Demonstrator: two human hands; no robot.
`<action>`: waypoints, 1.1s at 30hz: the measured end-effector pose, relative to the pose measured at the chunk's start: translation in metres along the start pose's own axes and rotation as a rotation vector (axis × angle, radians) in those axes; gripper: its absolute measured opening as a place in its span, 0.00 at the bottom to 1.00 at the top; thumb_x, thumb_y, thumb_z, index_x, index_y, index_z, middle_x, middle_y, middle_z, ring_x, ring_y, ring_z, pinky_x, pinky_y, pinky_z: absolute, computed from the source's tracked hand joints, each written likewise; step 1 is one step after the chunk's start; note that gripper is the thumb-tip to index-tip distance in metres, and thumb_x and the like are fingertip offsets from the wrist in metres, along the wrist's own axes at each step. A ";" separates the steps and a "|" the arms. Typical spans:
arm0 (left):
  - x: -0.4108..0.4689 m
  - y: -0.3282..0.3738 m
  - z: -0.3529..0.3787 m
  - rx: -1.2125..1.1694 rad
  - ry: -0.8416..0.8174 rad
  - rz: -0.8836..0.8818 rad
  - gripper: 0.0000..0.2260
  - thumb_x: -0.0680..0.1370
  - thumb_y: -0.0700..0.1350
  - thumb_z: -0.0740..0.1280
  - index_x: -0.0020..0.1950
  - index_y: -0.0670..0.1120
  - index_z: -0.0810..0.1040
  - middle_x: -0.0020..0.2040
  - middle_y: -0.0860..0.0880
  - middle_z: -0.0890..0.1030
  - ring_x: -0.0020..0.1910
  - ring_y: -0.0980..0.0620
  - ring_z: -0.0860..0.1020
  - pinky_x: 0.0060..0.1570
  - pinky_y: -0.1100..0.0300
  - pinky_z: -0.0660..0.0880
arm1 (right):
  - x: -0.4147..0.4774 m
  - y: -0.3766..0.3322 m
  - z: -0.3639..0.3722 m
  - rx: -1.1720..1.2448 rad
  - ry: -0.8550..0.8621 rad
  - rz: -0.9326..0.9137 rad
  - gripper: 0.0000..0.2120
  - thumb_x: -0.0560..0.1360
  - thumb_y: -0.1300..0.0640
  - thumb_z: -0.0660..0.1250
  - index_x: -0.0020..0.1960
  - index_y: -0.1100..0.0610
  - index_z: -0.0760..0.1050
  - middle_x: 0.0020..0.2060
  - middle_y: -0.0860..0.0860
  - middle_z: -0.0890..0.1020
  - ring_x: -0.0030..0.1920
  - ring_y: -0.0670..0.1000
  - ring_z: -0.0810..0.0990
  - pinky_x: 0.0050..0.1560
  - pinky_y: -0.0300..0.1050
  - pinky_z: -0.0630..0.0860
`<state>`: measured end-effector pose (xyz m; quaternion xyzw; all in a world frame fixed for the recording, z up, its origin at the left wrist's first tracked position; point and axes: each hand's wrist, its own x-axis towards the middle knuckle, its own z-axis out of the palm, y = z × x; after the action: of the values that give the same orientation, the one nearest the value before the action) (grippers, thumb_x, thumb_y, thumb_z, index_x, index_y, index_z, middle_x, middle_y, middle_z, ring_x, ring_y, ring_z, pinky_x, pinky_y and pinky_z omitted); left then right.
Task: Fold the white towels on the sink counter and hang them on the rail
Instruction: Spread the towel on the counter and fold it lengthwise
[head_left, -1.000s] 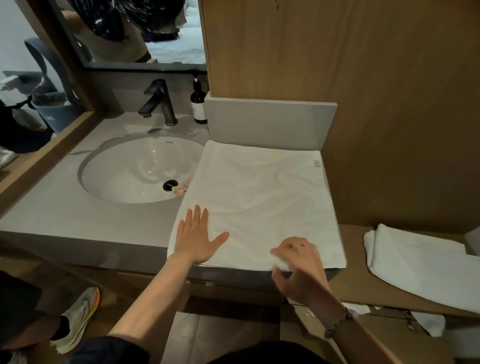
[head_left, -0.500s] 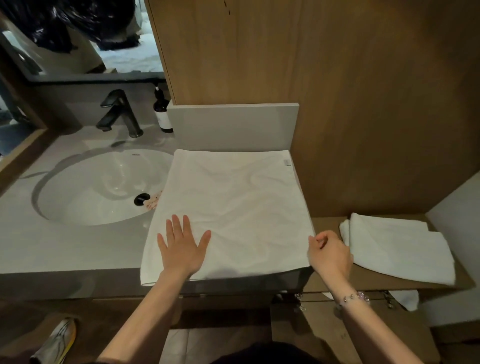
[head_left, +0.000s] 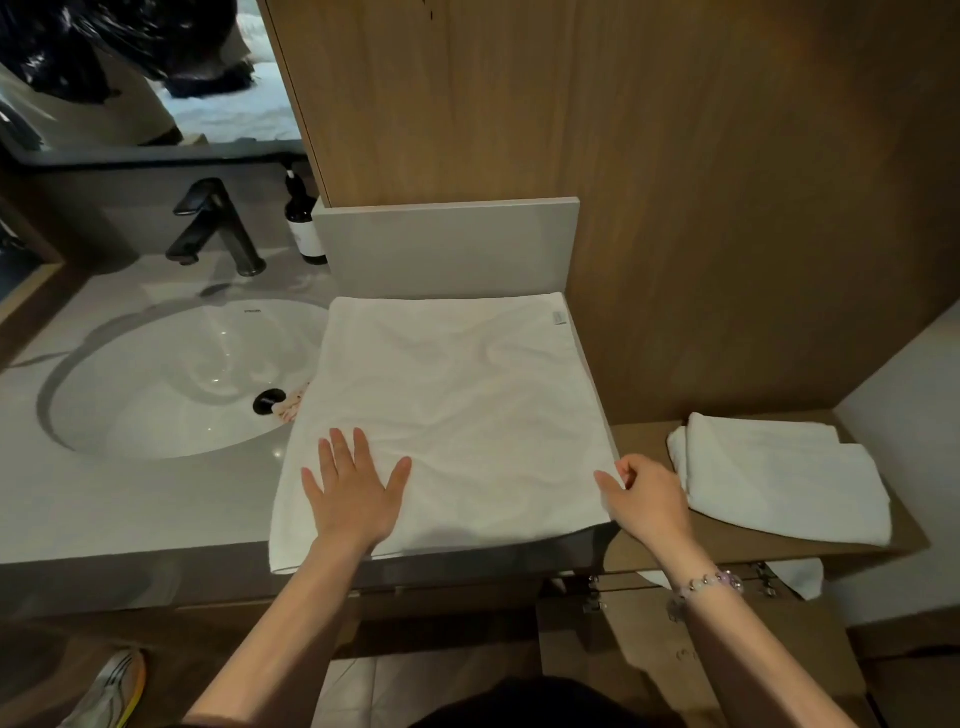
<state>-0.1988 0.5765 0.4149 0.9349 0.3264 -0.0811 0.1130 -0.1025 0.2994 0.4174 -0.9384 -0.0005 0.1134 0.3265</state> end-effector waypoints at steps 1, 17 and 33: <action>0.000 -0.001 0.000 -0.001 -0.001 0.002 0.34 0.78 0.64 0.42 0.77 0.46 0.37 0.77 0.44 0.37 0.76 0.45 0.36 0.72 0.45 0.38 | 0.001 0.002 -0.001 0.037 0.009 0.002 0.12 0.76 0.50 0.65 0.38 0.51 0.67 0.31 0.48 0.71 0.33 0.49 0.71 0.34 0.41 0.67; 0.002 0.010 -0.006 -0.053 0.040 0.030 0.31 0.81 0.60 0.43 0.77 0.44 0.39 0.77 0.44 0.38 0.76 0.47 0.36 0.72 0.46 0.37 | -0.001 -0.006 -0.017 0.092 -0.090 -0.053 0.10 0.76 0.48 0.65 0.48 0.53 0.69 0.35 0.50 0.75 0.36 0.47 0.72 0.32 0.40 0.65; 0.038 0.033 -0.017 -0.042 0.035 0.240 0.26 0.82 0.56 0.46 0.78 0.47 0.50 0.78 0.47 0.48 0.77 0.47 0.45 0.73 0.47 0.42 | 0.067 -0.055 -0.009 0.007 -0.132 0.051 0.14 0.74 0.43 0.63 0.43 0.54 0.67 0.44 0.49 0.74 0.45 0.52 0.72 0.42 0.43 0.67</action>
<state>-0.1474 0.5778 0.4285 0.9660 0.2156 -0.0436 0.1357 -0.0310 0.3424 0.4436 -0.9274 0.0022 0.1833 0.3262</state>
